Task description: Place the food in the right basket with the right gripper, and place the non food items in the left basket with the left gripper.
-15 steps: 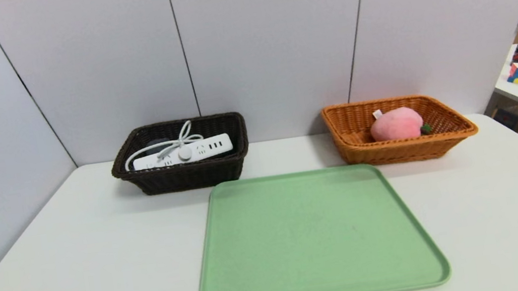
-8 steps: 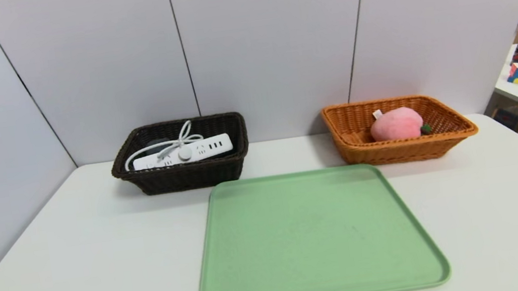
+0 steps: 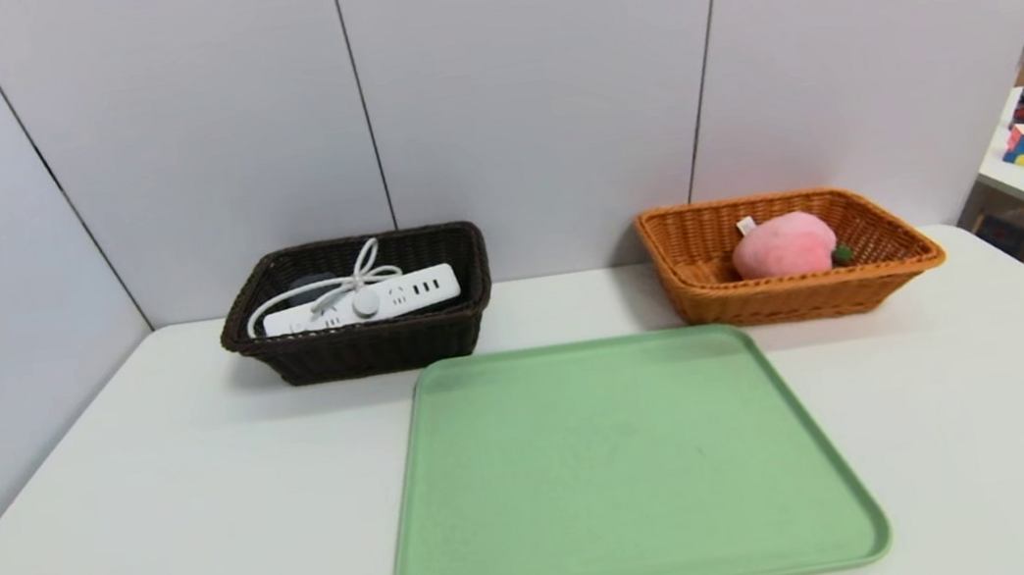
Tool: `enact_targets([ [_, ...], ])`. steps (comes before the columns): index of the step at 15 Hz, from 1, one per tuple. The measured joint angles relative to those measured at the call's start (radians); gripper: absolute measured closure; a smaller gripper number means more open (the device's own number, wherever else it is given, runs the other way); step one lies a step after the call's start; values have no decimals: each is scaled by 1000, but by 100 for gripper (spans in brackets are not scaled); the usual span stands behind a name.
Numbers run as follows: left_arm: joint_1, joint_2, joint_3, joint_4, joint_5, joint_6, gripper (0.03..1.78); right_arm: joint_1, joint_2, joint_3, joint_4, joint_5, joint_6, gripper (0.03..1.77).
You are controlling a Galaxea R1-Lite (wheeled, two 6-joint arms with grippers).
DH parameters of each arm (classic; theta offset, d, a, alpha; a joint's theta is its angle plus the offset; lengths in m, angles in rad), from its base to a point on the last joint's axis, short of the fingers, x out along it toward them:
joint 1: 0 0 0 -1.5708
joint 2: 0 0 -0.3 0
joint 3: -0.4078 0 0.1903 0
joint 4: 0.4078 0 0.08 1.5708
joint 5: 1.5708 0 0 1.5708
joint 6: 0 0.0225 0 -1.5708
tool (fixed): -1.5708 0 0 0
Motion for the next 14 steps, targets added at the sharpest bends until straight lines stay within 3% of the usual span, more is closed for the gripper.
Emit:
enact_targets([
  [2, 0, 0, 55, -97, -16, 17, 12, 0, -2, 80, -51, 0, -17, 10],
  [3, 0, 0, 66, -98, -27, 13, 12, 0, -3, 101, -50, -4, -26, 10],
  [8, 0, 0, 76, 25, -127, 6, 12, 0, -3, 124, 49, -1, -17, 10],
  [11, 0, 0, 77, 38, -180, -11, 12, 0, -3, 125, 61, -1, 38, 10],
  [14, 0, 0, 77, 80, -185, -80, 12, 0, -3, 125, 62, -8, 71, 10],
])
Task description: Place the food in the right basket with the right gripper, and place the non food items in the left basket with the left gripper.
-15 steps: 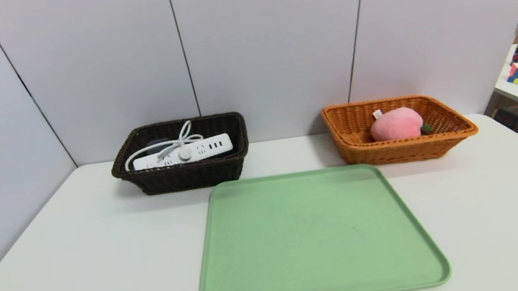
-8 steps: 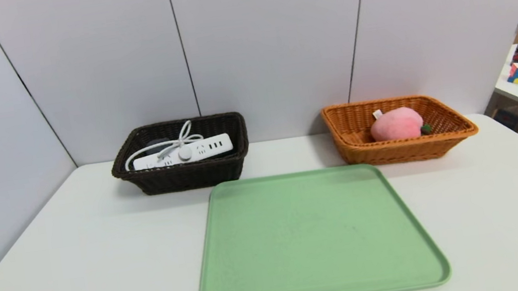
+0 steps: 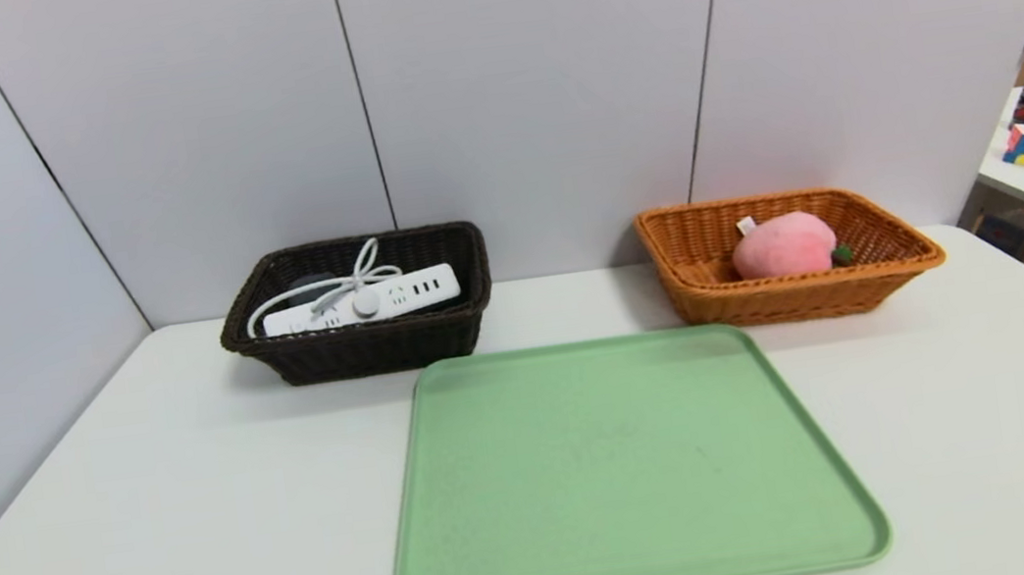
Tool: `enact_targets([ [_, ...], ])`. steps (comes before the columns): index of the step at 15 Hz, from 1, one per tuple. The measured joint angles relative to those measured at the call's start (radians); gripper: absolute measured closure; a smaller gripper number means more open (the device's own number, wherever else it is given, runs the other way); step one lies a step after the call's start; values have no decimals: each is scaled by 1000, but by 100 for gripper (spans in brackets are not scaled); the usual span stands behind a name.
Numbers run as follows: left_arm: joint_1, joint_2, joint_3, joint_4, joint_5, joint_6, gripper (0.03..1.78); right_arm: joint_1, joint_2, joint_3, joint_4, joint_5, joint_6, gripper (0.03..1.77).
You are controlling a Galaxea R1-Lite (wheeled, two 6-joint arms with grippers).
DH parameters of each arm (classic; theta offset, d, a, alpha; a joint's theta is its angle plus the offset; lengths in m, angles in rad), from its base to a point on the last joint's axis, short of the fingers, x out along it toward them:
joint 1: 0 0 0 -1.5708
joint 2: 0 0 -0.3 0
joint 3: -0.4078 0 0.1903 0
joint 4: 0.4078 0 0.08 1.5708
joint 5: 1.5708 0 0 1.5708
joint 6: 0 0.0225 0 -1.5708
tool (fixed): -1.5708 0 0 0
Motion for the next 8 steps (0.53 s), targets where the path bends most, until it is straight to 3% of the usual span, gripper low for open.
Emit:
enact_targets([
  [3, 0, 0, 0, 6, 8, -57, 12, 0, 0, 0, 2, -5, 36, 10],
  [8, 0, 0, 0, 7, 8, -63, 12, 0, 0, 0, 0, -21, 90, 10],
])
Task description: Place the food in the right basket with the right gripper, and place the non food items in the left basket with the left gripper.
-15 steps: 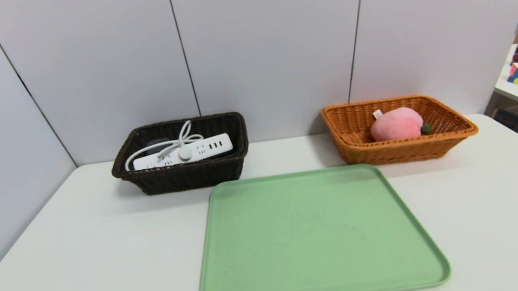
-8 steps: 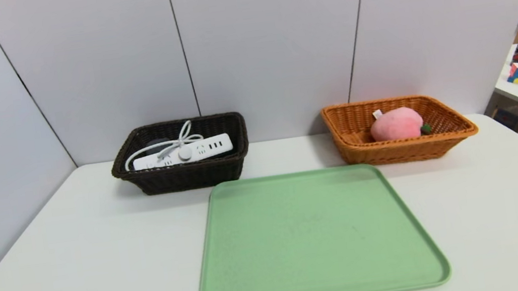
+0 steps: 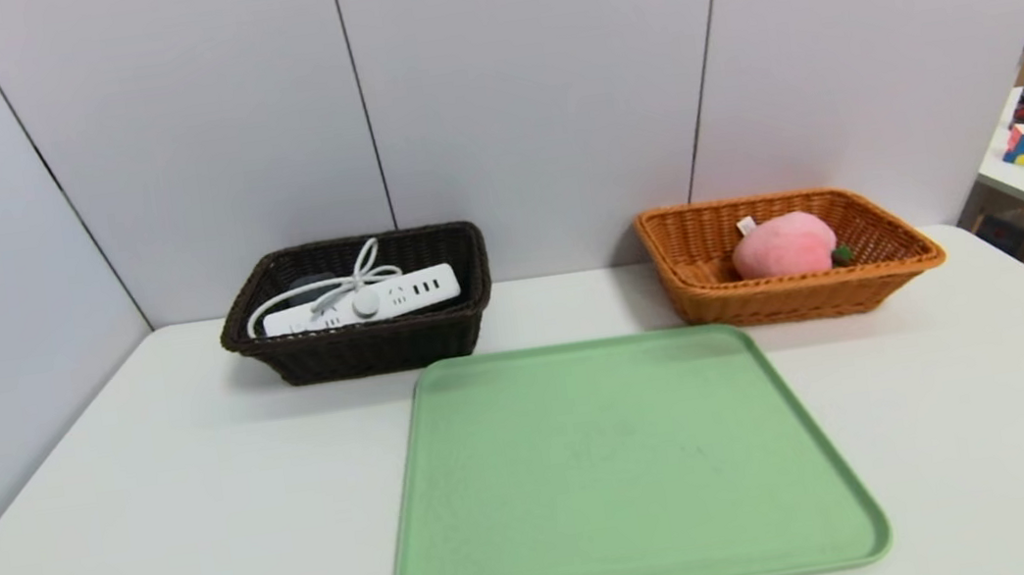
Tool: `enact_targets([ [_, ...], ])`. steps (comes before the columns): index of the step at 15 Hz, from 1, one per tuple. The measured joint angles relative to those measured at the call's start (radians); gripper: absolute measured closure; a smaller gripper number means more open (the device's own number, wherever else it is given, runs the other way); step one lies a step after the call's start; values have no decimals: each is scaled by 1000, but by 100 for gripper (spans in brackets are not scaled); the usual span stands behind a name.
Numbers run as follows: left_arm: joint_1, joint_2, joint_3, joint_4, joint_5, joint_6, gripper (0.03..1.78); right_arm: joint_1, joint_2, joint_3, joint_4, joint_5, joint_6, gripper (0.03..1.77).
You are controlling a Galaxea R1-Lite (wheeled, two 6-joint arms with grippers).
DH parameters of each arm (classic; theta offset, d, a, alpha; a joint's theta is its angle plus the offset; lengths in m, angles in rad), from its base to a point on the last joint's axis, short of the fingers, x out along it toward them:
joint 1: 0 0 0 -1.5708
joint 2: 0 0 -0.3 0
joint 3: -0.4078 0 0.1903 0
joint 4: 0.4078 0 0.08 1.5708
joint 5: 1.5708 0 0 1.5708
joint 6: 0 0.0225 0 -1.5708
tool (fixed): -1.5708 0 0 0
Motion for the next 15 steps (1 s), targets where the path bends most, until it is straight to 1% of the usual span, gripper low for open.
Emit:
enact_targets([
  [4, 0, 0, 0, 0, 0, 0, 12, 0, 0, 0, 0, -3, 4, 10],
  [6, 0, 0, 0, 0, 0, 0, 12, 0, 0, 0, 0, -21, 23, 10],
  [15, 0, 0, 0, 0, 0, 0, 12, -1, 0, 0, -1, -29, 42, 10],
])
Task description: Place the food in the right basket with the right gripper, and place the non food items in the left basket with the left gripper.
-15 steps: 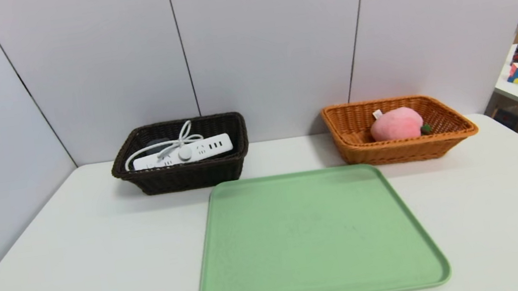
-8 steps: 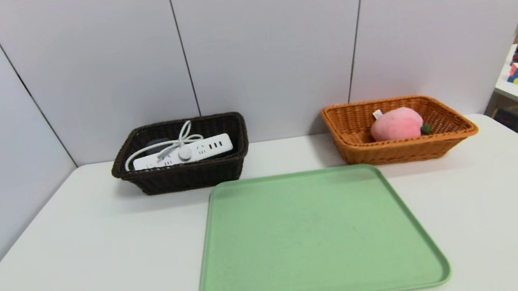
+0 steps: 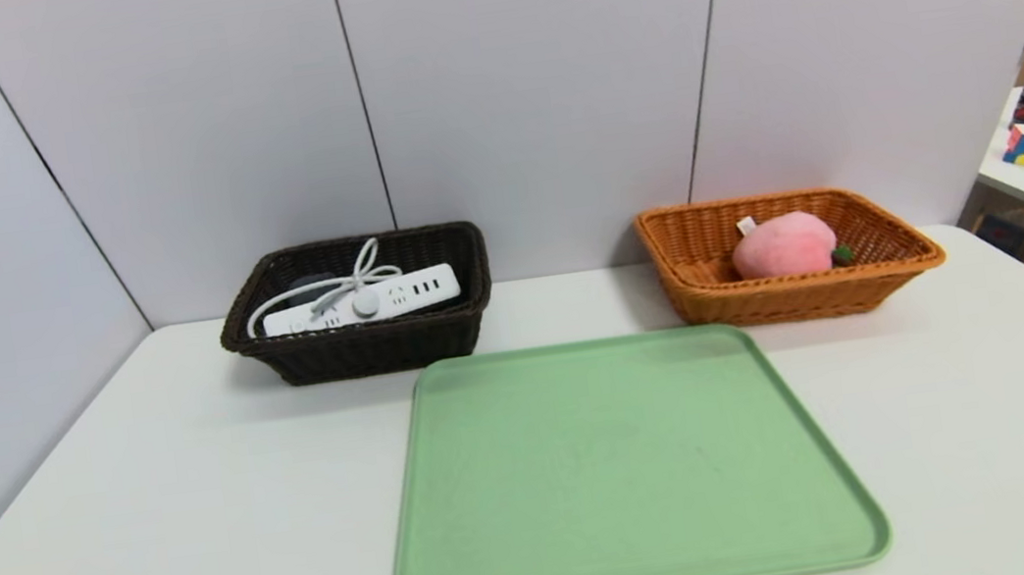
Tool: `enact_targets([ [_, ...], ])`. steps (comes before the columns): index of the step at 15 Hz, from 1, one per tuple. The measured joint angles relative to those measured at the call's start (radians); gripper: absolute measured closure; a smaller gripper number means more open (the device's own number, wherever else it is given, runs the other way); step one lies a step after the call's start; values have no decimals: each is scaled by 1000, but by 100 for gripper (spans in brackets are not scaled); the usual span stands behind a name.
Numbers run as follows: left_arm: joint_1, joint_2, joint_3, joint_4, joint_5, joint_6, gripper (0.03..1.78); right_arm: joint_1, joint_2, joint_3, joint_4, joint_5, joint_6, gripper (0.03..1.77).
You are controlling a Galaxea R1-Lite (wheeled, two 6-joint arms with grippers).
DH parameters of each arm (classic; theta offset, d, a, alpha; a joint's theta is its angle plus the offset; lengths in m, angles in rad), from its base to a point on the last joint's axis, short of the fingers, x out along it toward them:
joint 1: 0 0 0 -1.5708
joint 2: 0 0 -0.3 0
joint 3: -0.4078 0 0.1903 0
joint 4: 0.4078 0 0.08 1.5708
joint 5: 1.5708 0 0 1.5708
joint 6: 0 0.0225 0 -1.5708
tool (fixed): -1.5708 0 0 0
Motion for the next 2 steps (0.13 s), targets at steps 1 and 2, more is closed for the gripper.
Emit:
enact_targets([
  [1, 0, 0, 0, 0, 0, 0, 12, -1, 0, 0, 0, 0, 1, 10],
  [2, 0, 0, 0, 0, 0, 0, 12, -2, 0, 0, 0, 0, 1, 10],
])
